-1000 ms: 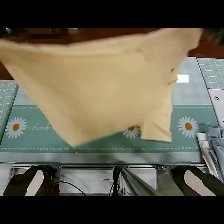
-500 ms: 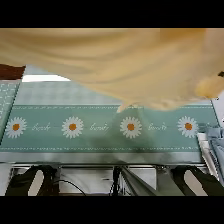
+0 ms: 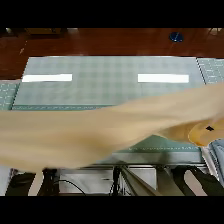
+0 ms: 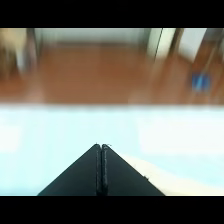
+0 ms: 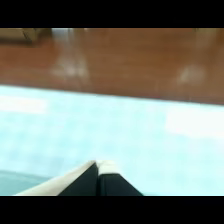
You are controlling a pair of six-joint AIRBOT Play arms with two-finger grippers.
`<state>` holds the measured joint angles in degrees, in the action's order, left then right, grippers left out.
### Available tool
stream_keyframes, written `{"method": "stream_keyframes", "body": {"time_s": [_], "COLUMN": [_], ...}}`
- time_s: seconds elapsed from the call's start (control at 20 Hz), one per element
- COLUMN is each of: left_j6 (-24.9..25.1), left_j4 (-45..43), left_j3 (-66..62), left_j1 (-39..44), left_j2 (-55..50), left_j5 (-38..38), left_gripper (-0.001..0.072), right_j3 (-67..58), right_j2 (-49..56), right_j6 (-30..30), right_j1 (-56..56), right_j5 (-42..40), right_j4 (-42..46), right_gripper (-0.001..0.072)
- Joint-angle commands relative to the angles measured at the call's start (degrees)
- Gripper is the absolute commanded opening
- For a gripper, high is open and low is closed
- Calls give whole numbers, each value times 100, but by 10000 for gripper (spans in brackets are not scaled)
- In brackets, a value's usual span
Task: Fold the shirts.
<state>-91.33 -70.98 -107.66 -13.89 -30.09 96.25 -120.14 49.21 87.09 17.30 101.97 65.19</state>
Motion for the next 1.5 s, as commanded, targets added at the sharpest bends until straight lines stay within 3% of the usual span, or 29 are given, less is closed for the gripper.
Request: {"method": "stream_keyframes", "body": {"time_s": [0.0,0.25,0.45,0.8,1.05,1.2,1.45], "left_j6": [398,802,1134,1119,1121,1121,1121], "left_j4": [-264,-74,201,199,201,199,195], "left_j3": [837,2723,2940,2935,2935,2935,2935], "left_j1": [-2,7,354,428,627,820,1010], "left_j2": [-431,-1624,-3265,-4966,-5416,-5818,-6325], "left_j5": [776,-1021,-1912,-3477,-5139,-5418,-5132], "left_gripper": [17,17,18,18,19,19,18], "right_j3": [739,1038,1038,1040,1040,1040,1038], "right_j2": [605,2828,4238,5257,5982,6356,6531], "right_j6": [-339,-378,-525,-590,-809,-835,-874], "right_j1": [-2,-160,-804,-1104,-1104,-1104,-1104], "right_j5": [243,-42,-769,-3397,-3908,-4054,-3646], "right_j4": [367,286,282,264,68,-42,-33], "right_gripper": [20,20,20,20,20,21,21]}}
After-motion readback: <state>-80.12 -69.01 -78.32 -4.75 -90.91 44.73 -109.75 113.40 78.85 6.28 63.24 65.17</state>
